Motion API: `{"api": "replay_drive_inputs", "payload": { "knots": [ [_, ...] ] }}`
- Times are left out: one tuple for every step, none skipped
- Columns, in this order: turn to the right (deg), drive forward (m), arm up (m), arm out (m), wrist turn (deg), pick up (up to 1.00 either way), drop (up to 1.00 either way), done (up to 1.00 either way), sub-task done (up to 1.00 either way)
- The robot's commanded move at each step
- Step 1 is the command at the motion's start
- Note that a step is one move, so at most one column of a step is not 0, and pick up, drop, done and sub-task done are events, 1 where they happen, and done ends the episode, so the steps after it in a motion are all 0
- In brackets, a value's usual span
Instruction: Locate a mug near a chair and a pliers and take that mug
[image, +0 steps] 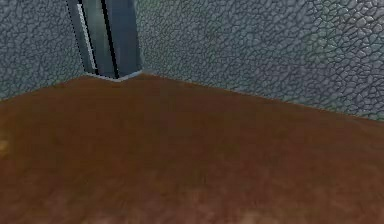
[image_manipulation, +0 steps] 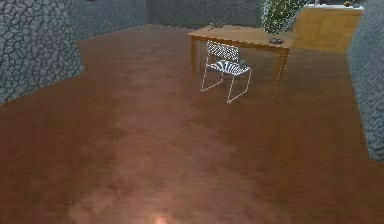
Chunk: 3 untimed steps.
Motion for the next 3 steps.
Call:
{"api": "replay_drive_inputs", "payload": {
  "knots": [
    [-36.0,0.00,0.00,0.00,0.0,0.00,0.00,0.00,0.00],
    [0.0,1.00,0.00,0.00,0.0,0.00,0.00,0.00,0.00],
    [-3.0,0.00,0.00,0.00,0.0,0.00,0.00,0.00,0.00]
  ]
}}
